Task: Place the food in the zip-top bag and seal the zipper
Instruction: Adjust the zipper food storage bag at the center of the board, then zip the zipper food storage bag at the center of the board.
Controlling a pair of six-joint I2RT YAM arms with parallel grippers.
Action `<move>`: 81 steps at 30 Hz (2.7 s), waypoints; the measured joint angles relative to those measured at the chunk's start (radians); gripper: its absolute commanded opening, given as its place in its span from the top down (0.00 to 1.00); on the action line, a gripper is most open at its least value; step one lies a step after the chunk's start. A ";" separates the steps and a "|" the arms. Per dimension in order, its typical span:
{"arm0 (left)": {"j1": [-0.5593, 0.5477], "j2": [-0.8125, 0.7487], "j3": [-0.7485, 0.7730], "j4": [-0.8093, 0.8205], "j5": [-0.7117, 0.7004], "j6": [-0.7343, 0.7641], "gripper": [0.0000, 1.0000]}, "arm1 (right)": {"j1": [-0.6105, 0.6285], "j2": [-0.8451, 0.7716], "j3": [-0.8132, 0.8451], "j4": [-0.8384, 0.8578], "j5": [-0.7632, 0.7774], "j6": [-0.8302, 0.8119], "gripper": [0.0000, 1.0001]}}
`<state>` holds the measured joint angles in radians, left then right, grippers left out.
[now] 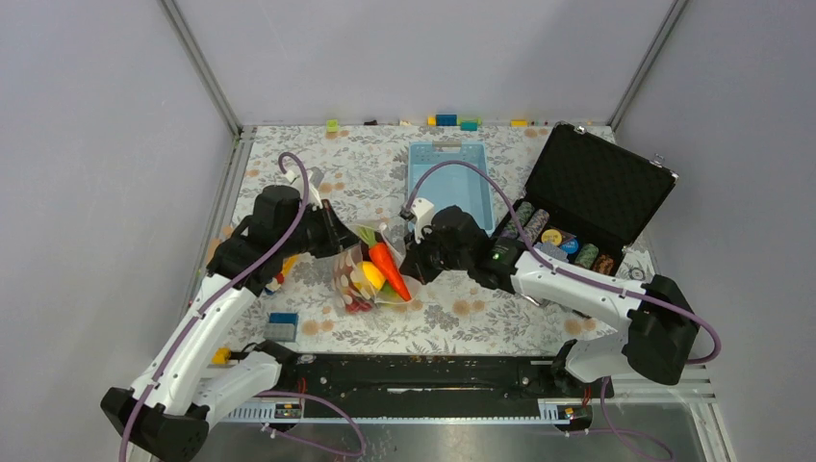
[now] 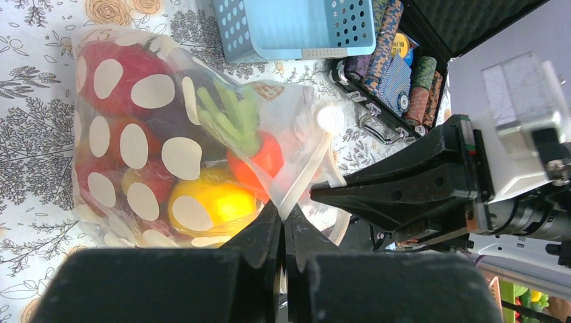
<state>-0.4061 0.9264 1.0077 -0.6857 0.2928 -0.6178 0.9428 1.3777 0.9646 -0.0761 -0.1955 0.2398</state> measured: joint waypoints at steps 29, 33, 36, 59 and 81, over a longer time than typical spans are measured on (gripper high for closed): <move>-0.519 -0.089 -0.240 0.504 -0.320 -0.290 0.94 | -0.065 -0.006 0.425 -0.528 -0.062 -0.411 1.00; -0.606 0.000 -0.222 0.545 -0.354 -0.272 0.93 | -0.094 -0.014 0.426 -0.579 -0.080 -0.500 1.00; -0.636 0.077 -0.204 0.591 -0.355 -0.263 0.92 | -0.131 -0.014 0.426 -0.609 -0.092 -0.564 1.00; -0.670 0.104 -0.127 0.468 -0.225 0.269 0.01 | -0.201 0.034 0.441 -0.627 -0.216 -0.840 1.00; -0.207 -0.091 -0.247 0.502 0.146 0.590 0.01 | -0.323 0.001 0.365 -0.671 -0.431 -0.982 1.00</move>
<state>-0.6128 0.8352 0.7609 -0.1841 0.4385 -0.0280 0.6201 1.3788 1.3296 -0.7475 -0.6270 -0.7422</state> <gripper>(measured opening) 0.985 0.040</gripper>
